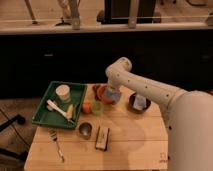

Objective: Wipe red bowl with sponge

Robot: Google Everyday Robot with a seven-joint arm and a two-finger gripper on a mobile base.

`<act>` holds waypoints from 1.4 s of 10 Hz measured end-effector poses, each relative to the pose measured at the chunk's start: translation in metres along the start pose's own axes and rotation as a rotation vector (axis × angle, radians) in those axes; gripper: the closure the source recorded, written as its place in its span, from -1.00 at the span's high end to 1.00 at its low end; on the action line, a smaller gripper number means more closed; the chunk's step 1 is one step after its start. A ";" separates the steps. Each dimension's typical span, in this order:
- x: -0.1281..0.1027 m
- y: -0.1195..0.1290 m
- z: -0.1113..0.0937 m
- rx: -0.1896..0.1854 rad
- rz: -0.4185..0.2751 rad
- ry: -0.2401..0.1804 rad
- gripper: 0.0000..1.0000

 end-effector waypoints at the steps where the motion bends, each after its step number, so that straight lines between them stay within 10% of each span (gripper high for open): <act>1: -0.001 -0.003 -0.003 0.010 0.003 0.001 -0.97; 9: -0.004 -0.019 0.003 0.083 0.089 -0.088 -0.97; 14: -0.003 -0.023 0.019 0.010 0.168 -0.179 -0.97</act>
